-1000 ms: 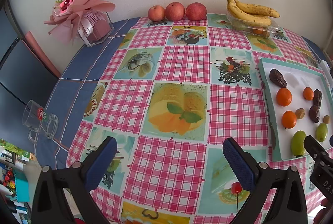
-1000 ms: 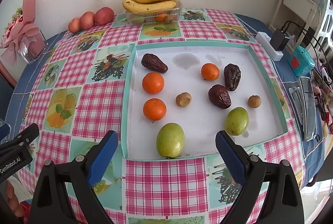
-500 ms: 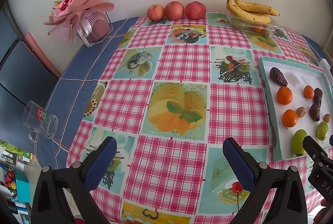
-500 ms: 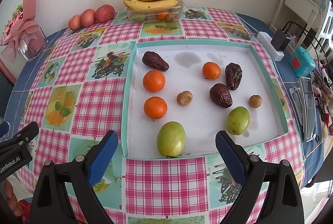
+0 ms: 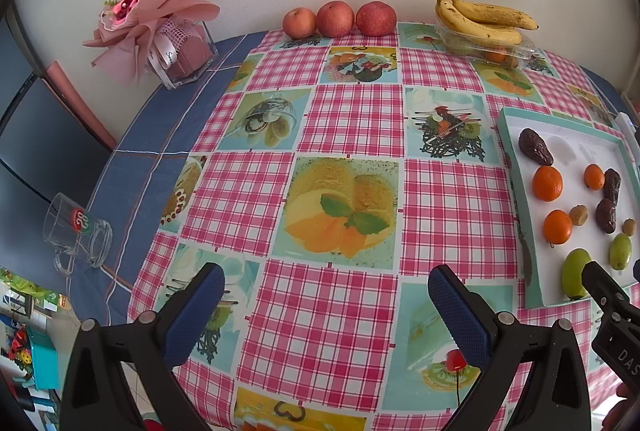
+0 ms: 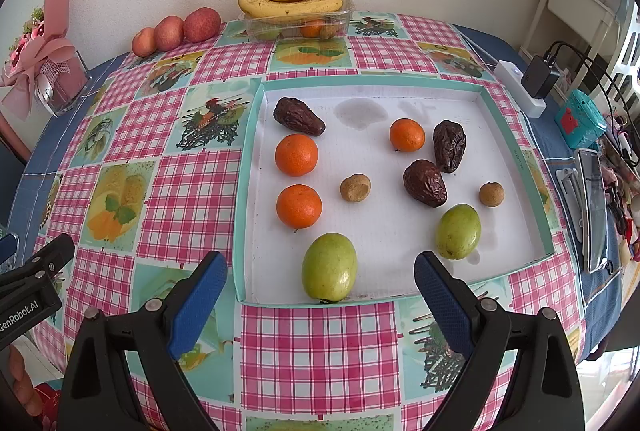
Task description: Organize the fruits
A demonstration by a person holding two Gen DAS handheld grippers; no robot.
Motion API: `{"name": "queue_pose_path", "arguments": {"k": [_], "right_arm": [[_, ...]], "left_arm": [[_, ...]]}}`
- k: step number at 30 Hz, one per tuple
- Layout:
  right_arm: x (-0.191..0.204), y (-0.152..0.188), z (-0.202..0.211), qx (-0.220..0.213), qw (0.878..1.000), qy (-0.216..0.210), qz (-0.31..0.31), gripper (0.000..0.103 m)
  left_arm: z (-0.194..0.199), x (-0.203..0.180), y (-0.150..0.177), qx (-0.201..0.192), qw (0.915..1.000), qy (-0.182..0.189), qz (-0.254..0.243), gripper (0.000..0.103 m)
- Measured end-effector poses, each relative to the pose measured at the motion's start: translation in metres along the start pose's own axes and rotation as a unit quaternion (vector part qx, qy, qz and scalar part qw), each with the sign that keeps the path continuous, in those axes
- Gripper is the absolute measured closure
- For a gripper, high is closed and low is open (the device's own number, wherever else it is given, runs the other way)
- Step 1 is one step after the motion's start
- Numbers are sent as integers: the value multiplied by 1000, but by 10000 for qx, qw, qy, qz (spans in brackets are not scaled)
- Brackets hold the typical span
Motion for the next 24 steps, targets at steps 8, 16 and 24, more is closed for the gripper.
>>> {"name": "queue_pose_path", "arguments": {"k": [8, 16, 24], "right_arm": [[0, 0, 0, 7, 10000, 3, 4, 8], [1, 2, -1, 18, 10000, 7, 15, 8], [1, 1, -2, 19, 10000, 9, 14, 8]], "left_arm": [[0, 0, 0, 4, 10000, 2, -1, 0], [0, 0, -1, 4, 10000, 2, -5, 0], [0, 1, 0, 10, 10000, 6, -1, 0]]}}
Point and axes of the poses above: each gripper's, at about its wrist camera, not at the fingertips, and z roughly against the way its jaws point, x to its left, y to its underside, the point moved 1 cm from there along -z, roughly the way its jaws point, and after that the axes turned 1 degree about y, right-handed, at the moved point
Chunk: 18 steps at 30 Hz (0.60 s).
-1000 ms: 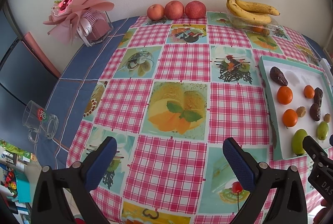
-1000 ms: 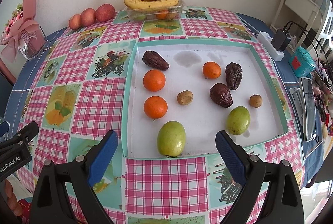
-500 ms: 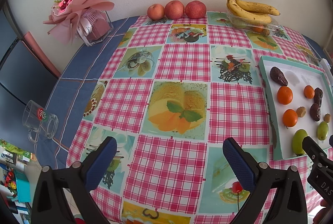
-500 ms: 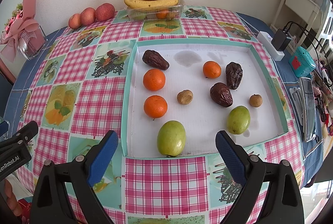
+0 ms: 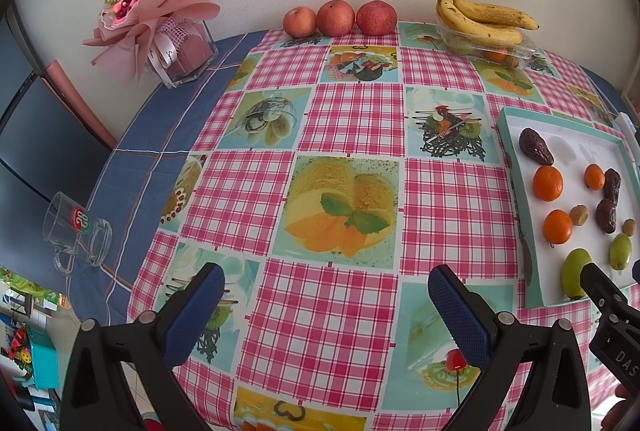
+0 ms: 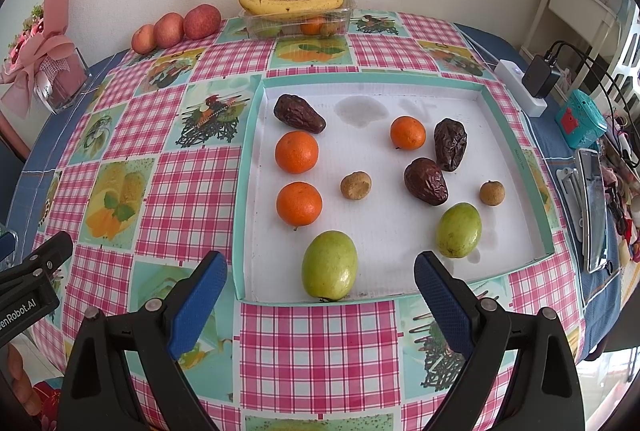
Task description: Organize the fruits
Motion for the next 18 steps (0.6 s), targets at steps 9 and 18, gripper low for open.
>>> {"name": "queue_pose_path", "arguments": {"k": [9, 18], "right_arm": [[0, -1, 0, 5, 10000, 2, 1, 8], [0, 0, -1, 17, 10000, 4, 10, 8]], "left_arm": [[0, 0, -1, 1, 10000, -1, 0, 0], [-1, 0, 1, 24, 10000, 15, -3, 0]]}}
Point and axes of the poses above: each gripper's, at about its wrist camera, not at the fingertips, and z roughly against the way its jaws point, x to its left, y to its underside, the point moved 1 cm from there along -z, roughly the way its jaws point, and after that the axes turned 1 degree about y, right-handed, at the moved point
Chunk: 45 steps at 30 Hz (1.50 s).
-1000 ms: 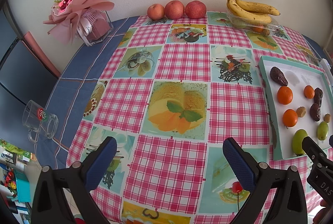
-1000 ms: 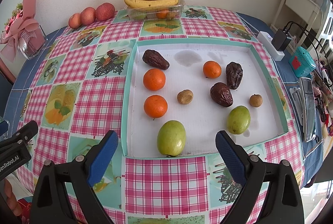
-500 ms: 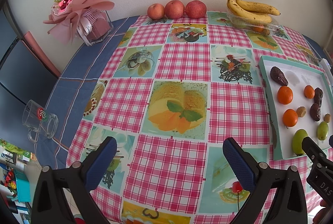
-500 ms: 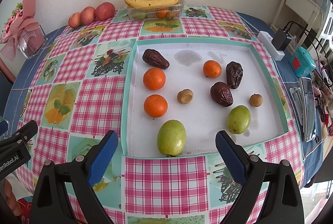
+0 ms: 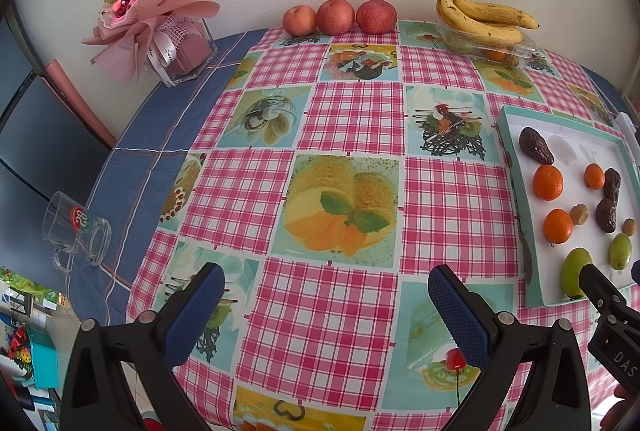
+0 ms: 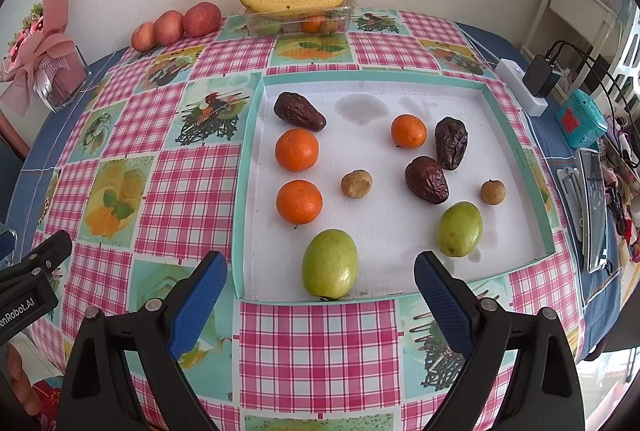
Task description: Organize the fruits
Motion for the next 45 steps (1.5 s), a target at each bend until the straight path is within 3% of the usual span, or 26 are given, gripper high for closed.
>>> {"name": "queue_pose_path", "arguments": {"k": [45], "right_arm": [[-1, 1, -1, 25, 10000, 2, 12, 8]], "left_arm": [[3, 4, -1, -32, 10000, -78, 47, 0]]}}
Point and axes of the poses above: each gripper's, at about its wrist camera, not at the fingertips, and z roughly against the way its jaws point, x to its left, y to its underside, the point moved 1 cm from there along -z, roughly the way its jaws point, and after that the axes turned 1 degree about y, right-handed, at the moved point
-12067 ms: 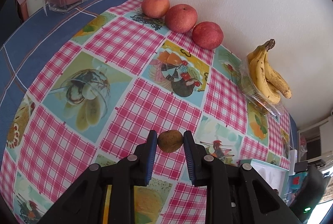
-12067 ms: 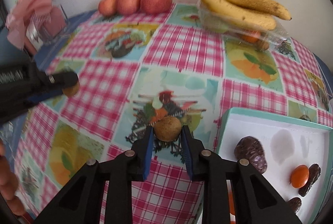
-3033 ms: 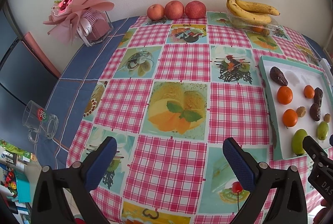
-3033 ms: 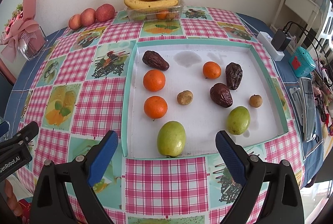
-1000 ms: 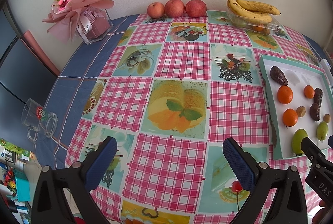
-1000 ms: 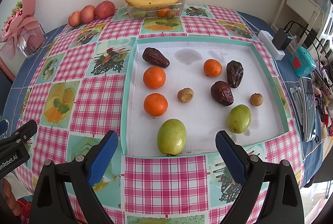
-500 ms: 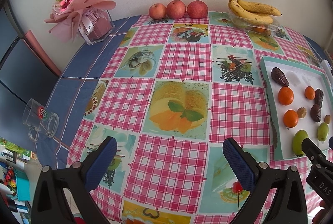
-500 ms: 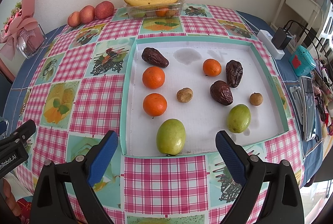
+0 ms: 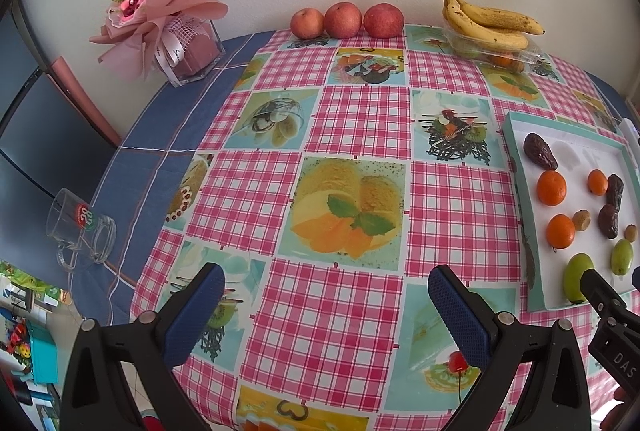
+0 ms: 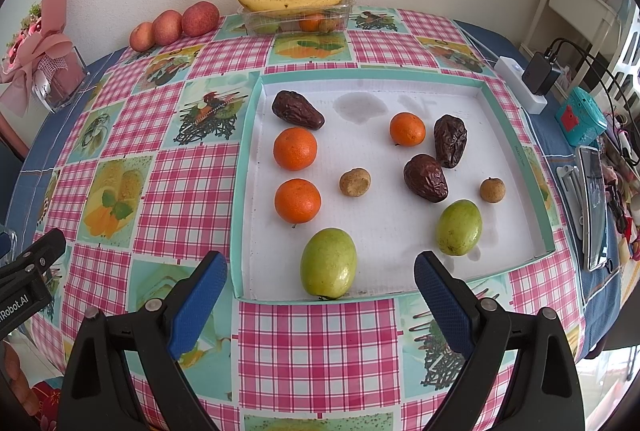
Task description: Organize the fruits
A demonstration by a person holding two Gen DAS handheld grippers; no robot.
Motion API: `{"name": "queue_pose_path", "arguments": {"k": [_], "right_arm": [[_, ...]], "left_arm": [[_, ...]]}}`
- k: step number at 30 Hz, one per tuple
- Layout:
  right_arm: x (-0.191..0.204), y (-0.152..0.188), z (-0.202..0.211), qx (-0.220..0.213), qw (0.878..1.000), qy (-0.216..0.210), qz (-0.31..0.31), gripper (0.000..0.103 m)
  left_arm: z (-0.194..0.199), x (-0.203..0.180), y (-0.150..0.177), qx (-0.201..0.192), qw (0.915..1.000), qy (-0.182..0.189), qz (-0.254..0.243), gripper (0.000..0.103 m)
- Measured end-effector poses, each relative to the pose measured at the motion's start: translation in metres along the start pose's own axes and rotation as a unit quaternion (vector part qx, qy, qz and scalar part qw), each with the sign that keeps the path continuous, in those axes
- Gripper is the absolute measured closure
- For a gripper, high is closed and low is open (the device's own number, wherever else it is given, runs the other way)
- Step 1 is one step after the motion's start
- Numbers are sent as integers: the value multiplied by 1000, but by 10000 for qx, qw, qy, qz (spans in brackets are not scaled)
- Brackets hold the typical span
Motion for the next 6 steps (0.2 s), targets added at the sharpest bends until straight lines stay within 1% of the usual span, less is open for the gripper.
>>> {"name": "queue_pose_path", "arguments": {"k": [6], "right_arm": [[0, 0, 0, 2, 10000, 2, -2, 8]], "left_arm": [[0, 0, 0, 6, 10000, 3, 14, 0]]}}
Point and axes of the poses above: each gripper's, at about its wrist camera, not at the fingertips, and z roughly against the way its jaws point, x to its left, y to its underside, the point moved 1 cm from there along -z, roughly the way its jaws point, and after that the axes turned 1 degree about y, right-handed, at the moved point
